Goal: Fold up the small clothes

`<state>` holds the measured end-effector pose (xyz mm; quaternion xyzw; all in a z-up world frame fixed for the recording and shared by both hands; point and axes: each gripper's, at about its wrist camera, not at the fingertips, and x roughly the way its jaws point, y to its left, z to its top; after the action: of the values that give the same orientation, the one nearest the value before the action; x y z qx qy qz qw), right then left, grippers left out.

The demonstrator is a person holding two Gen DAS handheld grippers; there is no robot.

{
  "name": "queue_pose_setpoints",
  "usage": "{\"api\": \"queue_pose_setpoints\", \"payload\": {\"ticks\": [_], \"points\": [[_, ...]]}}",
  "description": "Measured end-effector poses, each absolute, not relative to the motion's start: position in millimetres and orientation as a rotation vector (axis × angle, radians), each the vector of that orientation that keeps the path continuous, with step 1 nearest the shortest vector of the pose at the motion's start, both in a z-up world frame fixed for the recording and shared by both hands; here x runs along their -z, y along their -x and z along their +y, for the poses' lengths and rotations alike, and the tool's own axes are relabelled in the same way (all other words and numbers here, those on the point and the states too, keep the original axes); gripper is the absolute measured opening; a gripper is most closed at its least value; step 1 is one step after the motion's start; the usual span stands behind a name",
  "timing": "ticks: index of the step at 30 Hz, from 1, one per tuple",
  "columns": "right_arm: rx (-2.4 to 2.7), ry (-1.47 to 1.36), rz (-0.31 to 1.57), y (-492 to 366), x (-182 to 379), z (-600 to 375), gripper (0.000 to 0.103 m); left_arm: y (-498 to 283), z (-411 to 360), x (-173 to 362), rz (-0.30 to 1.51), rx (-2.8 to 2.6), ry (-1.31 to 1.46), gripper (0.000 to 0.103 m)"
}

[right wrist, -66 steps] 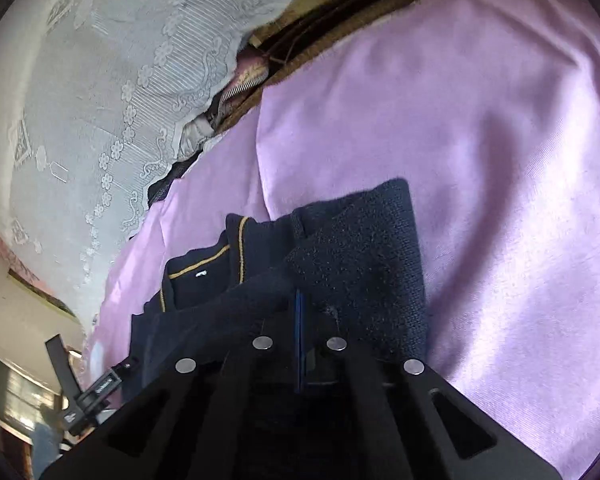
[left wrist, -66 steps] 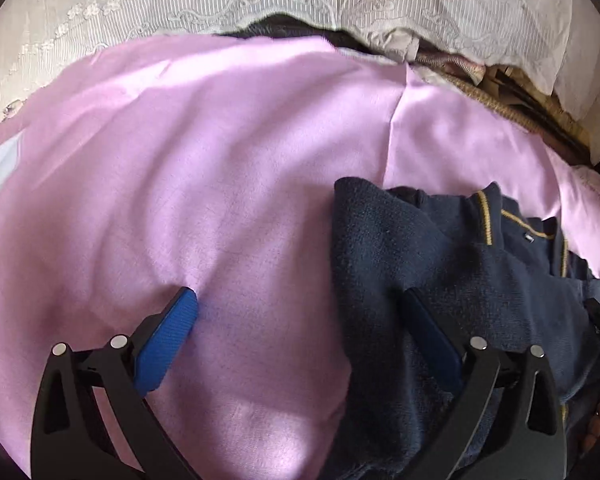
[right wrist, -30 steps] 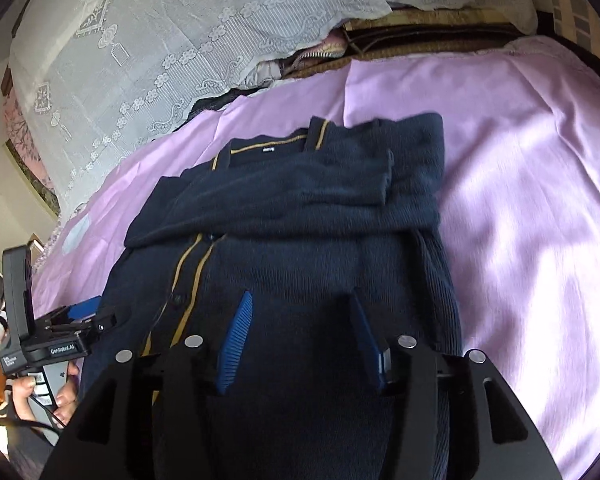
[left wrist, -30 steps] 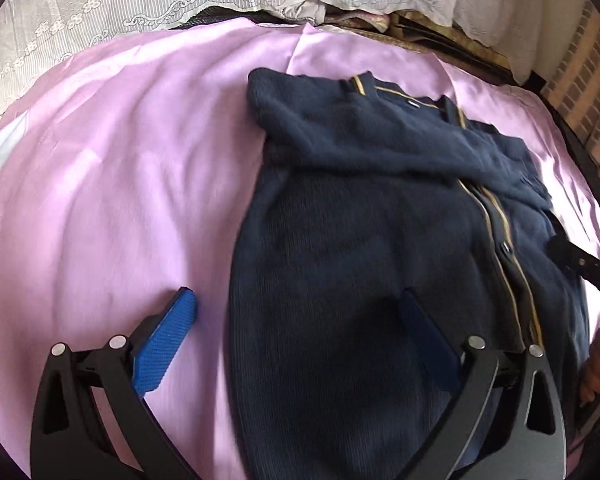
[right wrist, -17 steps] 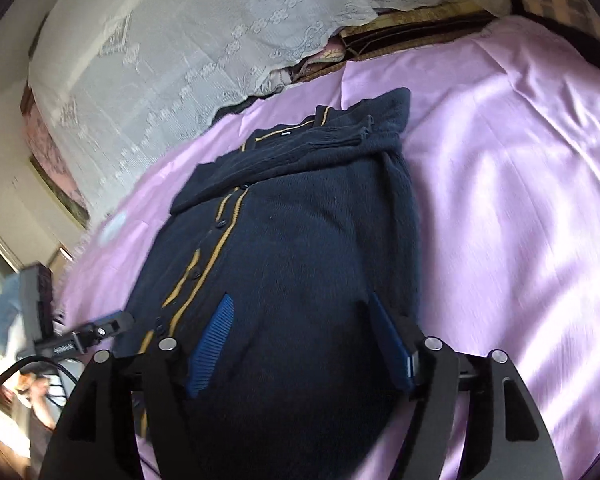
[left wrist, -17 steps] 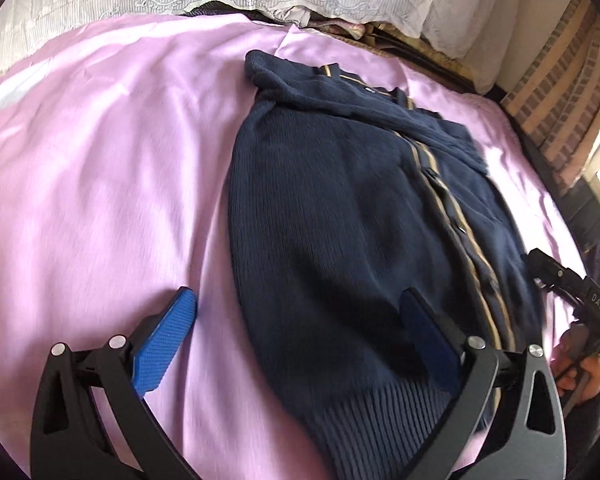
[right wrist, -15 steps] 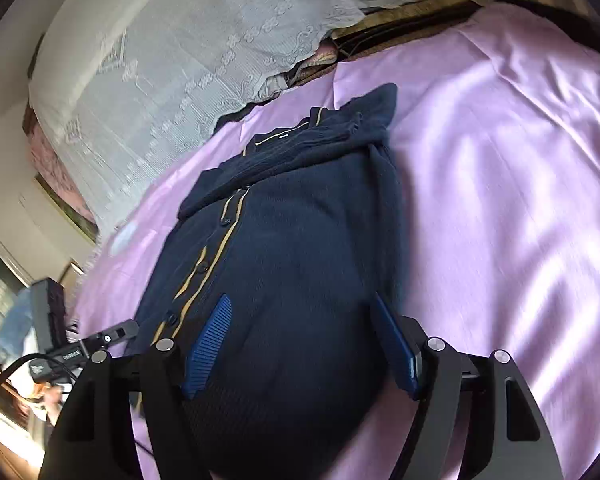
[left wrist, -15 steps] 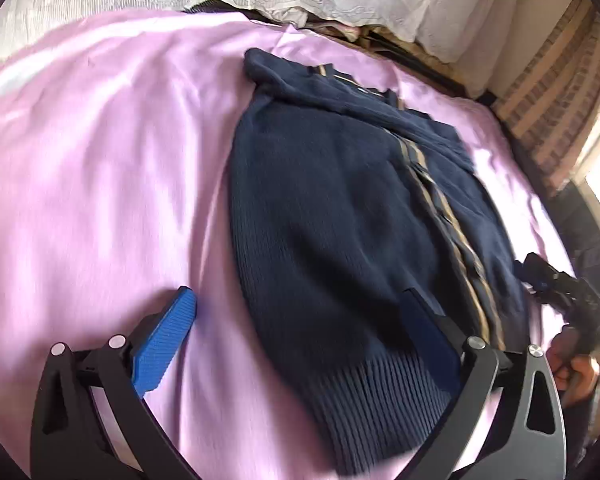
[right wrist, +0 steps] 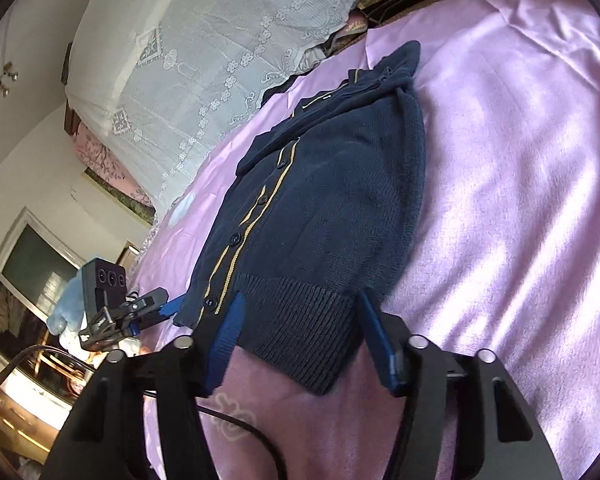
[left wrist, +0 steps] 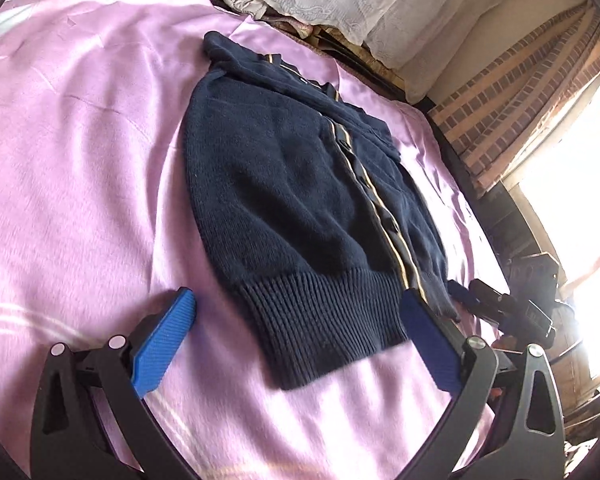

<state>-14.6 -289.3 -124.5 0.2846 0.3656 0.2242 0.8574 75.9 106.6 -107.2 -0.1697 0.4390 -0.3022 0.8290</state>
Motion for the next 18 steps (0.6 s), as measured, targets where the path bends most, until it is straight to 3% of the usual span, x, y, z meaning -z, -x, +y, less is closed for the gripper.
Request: {"api": "queue_pose_setpoints", "payload": {"ticks": [7, 18], "points": [[-0.522, -0.640, 0.851, 13, 127, -291, 0.039, -73, 107, 106, 0.955, 0.658, 0.358, 0.098], [-0.451, -0.616, 0.941, 5, 129, -289, 0.036, -93, 101, 107, 0.978, 0.712, 0.394, 0.098]]}}
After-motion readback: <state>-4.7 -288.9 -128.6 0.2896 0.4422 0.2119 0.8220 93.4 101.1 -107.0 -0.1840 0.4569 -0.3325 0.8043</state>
